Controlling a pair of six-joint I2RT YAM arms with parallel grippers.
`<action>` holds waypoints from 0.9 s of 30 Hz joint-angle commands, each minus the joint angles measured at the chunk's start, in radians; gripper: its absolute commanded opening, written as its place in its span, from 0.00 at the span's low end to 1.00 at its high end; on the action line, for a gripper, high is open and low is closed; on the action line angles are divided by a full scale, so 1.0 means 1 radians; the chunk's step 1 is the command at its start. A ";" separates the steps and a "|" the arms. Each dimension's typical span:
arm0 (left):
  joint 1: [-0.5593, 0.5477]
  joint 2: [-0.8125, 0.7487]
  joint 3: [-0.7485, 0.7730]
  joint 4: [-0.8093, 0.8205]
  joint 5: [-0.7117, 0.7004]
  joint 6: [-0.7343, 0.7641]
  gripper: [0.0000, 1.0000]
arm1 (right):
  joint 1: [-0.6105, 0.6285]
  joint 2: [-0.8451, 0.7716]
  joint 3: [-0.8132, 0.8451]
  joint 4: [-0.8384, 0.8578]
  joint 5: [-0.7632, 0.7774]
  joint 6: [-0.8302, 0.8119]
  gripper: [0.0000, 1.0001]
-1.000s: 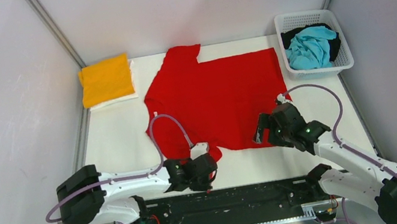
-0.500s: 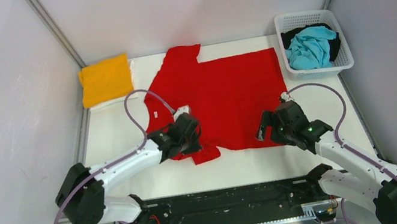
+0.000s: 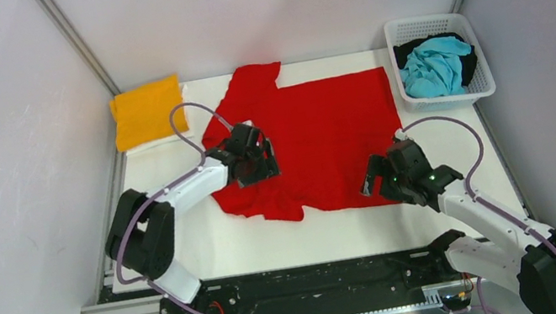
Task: Fold and stack the t-shirts
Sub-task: Flatten out the tshirt
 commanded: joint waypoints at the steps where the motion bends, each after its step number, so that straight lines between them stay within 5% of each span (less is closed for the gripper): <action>1: 0.005 -0.099 -0.061 0.011 0.029 0.018 0.81 | -0.011 -0.002 -0.003 0.026 -0.005 -0.021 0.99; 6: -0.030 -0.375 -0.235 0.011 -0.055 -0.039 0.99 | -0.010 0.000 -0.003 0.020 0.010 -0.026 0.99; 15: -0.173 -0.564 -0.440 0.061 -0.125 -0.200 0.99 | -0.010 0.014 -0.013 0.033 0.002 -0.029 0.99; 23: -0.183 -0.396 -0.447 0.162 -0.132 -0.252 0.63 | -0.008 -0.007 -0.024 0.033 -0.003 -0.027 0.99; 27: -0.184 -0.307 -0.421 0.194 -0.073 -0.251 0.56 | -0.008 -0.009 -0.024 0.031 -0.001 -0.023 0.99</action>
